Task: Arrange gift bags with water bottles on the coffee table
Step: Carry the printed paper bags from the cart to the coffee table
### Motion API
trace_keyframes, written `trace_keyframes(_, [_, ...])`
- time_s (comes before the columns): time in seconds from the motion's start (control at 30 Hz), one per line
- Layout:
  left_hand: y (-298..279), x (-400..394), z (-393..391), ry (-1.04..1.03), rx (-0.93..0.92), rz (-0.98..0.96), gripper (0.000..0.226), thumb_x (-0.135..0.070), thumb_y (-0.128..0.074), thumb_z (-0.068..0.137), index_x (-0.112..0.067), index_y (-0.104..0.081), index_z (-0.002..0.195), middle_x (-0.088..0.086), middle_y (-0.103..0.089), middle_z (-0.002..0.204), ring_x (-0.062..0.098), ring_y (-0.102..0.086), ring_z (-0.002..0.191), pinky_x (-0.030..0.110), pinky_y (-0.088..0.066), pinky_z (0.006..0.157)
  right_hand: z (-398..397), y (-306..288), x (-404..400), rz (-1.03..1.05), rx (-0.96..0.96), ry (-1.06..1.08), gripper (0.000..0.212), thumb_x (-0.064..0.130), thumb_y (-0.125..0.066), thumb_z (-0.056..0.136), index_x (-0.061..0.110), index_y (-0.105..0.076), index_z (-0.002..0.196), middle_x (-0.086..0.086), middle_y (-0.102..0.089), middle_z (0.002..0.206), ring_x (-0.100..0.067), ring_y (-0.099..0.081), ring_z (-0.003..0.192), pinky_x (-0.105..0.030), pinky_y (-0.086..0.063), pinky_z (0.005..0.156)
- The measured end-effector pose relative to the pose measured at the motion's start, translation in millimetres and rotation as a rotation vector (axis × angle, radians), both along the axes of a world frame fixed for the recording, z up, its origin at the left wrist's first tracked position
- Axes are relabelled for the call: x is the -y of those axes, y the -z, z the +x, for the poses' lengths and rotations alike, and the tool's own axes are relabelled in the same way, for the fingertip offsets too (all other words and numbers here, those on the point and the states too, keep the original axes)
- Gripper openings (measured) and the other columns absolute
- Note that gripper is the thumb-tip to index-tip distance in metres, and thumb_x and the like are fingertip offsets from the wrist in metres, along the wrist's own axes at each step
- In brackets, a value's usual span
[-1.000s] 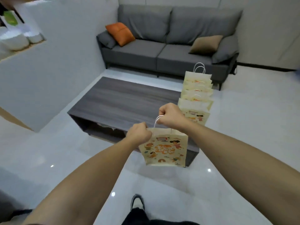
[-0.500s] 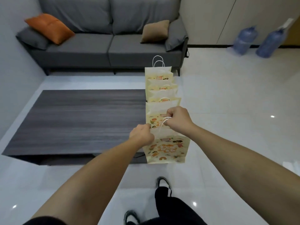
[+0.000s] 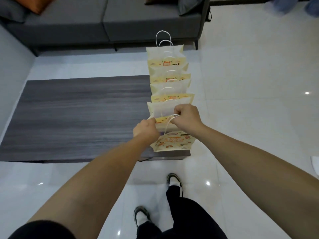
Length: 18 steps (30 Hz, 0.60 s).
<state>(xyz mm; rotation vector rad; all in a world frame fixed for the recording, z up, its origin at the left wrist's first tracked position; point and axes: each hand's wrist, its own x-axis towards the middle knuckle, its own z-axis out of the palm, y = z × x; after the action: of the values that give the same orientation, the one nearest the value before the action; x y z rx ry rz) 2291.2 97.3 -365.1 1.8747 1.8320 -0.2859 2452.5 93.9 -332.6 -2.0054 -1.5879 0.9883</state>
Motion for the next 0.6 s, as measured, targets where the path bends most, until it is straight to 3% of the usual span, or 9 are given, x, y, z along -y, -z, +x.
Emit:
trace_keyframes(0.3, [36.9, 7.6, 4.2, -0.106, 0.033, -0.047, 0.039, -0.019, -0.047, 0.095, -0.019, -0.049, 0.134, 0.016, -0.063, 0.117, 0.037, -0.061, 0.103, 0.041, -0.050, 0.078, 4.1, 38.7, -0.8, -0.138, -0.032, 0.037, 0.028, 0.018, -0.077, 0.077, 0.018, -0.056, 0.059, 0.000, -0.056, 0.061, -0.016, -0.051, 0.063, -0.031, -0.039, 0.055])
trace_keyframes(0.4, [39.6, 11.1, 5.7, -0.122, 0.044, -0.044, 0.035, -0.021, -0.044, 0.098, -0.020, -0.049, 0.133, 0.015, -0.064, 0.114, 0.035, -0.061, 0.098, 0.041, -0.051, 0.076, 2.1, 39.4, -0.7, -0.139, -0.024, 0.053, 0.030, 0.019, -0.079, 0.077, 0.020, -0.056, 0.058, 0.001, -0.059, 0.063, -0.019, -0.056, 0.066, -0.034, -0.045, 0.058])
trace_keyframes(0.6, [34.2, 19.1, 0.2, -0.135, 0.088, -0.027, 0.039, -0.025, -0.044, 0.102, -0.022, -0.045, 0.141, 0.012, -0.063, 0.119, 0.023, -0.050, 0.087, 0.036, -0.045, 0.067, -1.5, 33.5, 5.1, -0.112, -0.001, 0.043, 0.022, 0.021, -0.081, 0.079, 0.023, -0.060, 0.071, 0.005, -0.062, 0.073, -0.016, -0.057, 0.071, -0.027, -0.040, 0.055])
